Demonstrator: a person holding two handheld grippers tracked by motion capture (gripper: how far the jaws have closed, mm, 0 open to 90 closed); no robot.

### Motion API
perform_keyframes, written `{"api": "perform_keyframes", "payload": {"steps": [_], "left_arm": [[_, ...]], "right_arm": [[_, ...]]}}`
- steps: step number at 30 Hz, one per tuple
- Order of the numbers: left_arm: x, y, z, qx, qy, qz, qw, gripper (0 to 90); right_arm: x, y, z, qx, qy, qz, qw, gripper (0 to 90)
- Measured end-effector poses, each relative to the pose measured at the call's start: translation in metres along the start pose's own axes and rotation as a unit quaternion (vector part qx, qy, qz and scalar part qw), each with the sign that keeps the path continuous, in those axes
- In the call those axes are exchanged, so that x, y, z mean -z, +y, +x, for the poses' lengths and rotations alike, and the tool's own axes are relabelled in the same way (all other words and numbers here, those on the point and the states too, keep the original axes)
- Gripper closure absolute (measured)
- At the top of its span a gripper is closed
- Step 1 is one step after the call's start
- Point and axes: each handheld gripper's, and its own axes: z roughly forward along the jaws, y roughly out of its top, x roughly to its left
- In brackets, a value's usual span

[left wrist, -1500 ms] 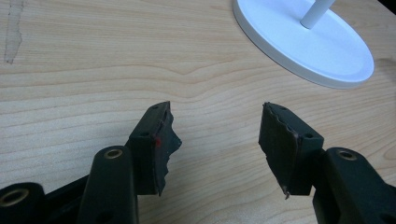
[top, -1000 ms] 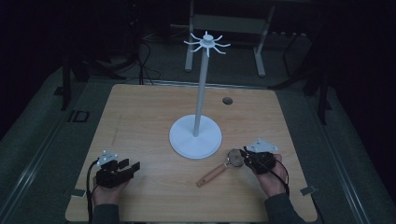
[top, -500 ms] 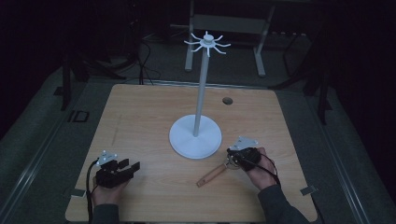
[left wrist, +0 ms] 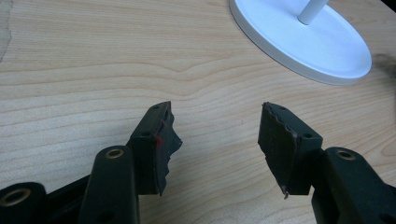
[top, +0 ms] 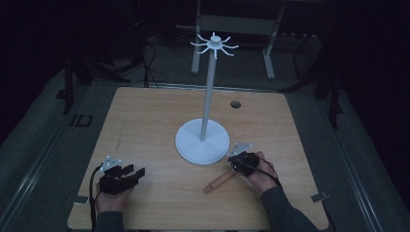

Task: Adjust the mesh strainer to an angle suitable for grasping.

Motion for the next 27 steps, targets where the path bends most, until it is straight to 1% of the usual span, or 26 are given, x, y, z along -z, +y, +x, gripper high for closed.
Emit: {"api": "perform_keyframes", "payload": {"steps": [2, 5, 8, 16, 18, 20, 22, 25, 27], "left_arm": [[0.0, 0.0, 0.0, -0.001, 0.0, 0.0, 1.0, 45.5], [0.0, 0.0, 0.0, 0.0, -0.001, 0.0, 1.0, 45.5], [0.0, 0.0, 0.0, -0.001, -0.001, 0.0, 1.0, 45.5], [-0.001, 0.0, 0.0, -0.001, -0.001, 0.002, 1.0, 45.5], [-0.001, 0.0, 0.0, -0.002, -0.001, 0.003, 1.0, 45.5], [-0.001, 0.0, -0.001, -0.002, -0.001, 0.003, 1.0, 45.5], [-0.001, 0.0, -0.001, -0.003, -0.001, 0.004, 1.0, 45.4], [-0.001, 0.0, -0.001, -0.003, -0.001, 0.004, 1.0, 45.5], [-0.001, 0.0, -0.001, -0.003, -0.001, 0.004, 1.0, 45.4]], "right_arm": [[-0.001, -0.001, -0.003, -0.006, -0.001, 0.004, 1.0, 88.5], [-0.001, -0.003, -0.007, -0.007, -0.008, 0.012, 0.9999, 88.5], [0.0, -0.008, -0.012, -0.015, -0.014, 0.018, 0.9996, 88.5], [0.007, -0.028, -0.031, -0.048, -0.037, 0.036, 0.9975, 87.5], [0.01, -0.033, -0.035, -0.055, -0.039, 0.04, 0.997, 87.0], [0.014, -0.035, -0.037, -0.056, -0.037, 0.04, 0.9969, 85.2], [0.021, -0.035, -0.036, -0.047, -0.033, 0.033, 0.9978, 81.8], [0.031, -0.033, -0.032, -0.023, -0.016, 0.015, 0.9995, 73.0], [0.035, -0.03, -0.029, -0.005, -0.009, 0.011, 0.9999, 69.2]]}}
